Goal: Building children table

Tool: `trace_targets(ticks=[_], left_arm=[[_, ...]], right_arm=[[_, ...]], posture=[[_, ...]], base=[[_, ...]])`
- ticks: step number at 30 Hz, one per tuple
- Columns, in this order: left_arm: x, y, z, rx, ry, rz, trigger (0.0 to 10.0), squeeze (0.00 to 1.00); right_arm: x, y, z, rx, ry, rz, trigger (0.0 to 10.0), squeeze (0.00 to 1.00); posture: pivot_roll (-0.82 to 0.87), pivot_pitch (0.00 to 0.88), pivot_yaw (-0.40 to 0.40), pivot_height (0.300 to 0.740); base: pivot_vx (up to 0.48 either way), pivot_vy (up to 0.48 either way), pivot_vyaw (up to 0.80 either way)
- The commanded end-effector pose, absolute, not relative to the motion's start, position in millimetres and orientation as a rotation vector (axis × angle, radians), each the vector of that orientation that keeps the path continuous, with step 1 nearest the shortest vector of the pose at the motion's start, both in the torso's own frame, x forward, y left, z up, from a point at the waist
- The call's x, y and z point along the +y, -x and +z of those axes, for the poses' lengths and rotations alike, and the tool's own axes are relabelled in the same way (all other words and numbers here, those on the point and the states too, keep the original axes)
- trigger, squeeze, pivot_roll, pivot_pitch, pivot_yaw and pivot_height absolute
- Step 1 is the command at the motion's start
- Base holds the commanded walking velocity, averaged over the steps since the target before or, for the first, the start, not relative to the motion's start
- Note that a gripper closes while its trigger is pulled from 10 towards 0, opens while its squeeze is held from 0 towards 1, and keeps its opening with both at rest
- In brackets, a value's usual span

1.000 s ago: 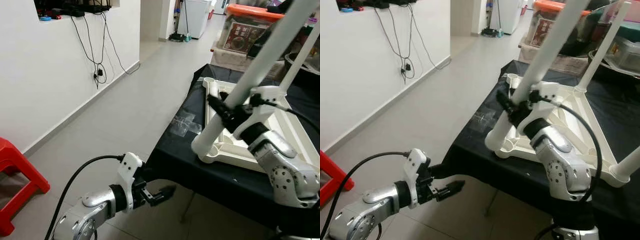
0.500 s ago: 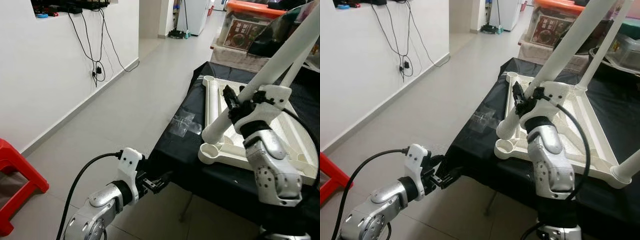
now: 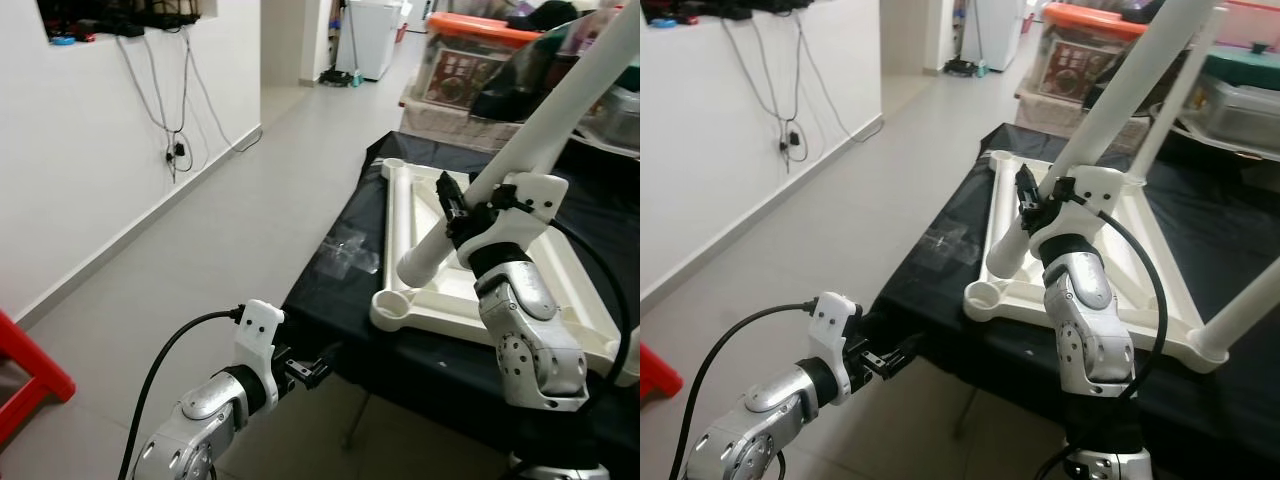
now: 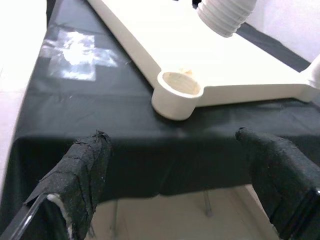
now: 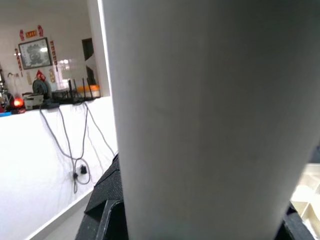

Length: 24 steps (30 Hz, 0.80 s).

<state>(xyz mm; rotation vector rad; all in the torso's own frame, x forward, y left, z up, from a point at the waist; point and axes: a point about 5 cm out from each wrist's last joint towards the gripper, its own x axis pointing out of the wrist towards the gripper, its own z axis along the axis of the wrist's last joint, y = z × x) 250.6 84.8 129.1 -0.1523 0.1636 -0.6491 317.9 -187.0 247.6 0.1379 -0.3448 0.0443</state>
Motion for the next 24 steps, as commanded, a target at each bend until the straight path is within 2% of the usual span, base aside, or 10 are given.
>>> trace_targets(ticks=[1,4,17,24], left_arm=[[86.0,-249.5,121.4,0.192,0.155,-0.636,10.0,0.00],[85.9,-249.4,121.1,0.193,0.161,-0.632,10.0,0.00],[85.6,-249.2,120.3,0.213,0.193,-0.617,10.0,0.00],[84.6,-248.8,123.3,0.201,0.193,-0.615,10.0,0.00]], right_arm=[[-184.0,-319.4,249.5,-0.359,-0.137,0.059,10.0,0.00],[-182.7,-319.7,249.4,-0.359,-0.134,0.066,10.0,0.00],[-179.5,-321.5,252.1,-0.368,-0.122,0.086,10.0,0.00],[-178.1,-327.9,256.9,-0.357,-0.096,0.165,10.0,0.00]], posture=[[0.11,0.000,-0.107,0.740],[0.11,0.000,-0.107,0.740],[0.11,0.000,-0.114,0.740],[0.11,0.004,-0.116,0.740]], base=[[0.000,-0.281,0.00],[0.000,-0.274,0.00],[0.000,0.000,0.00],[0.000,0.000,0.00]])
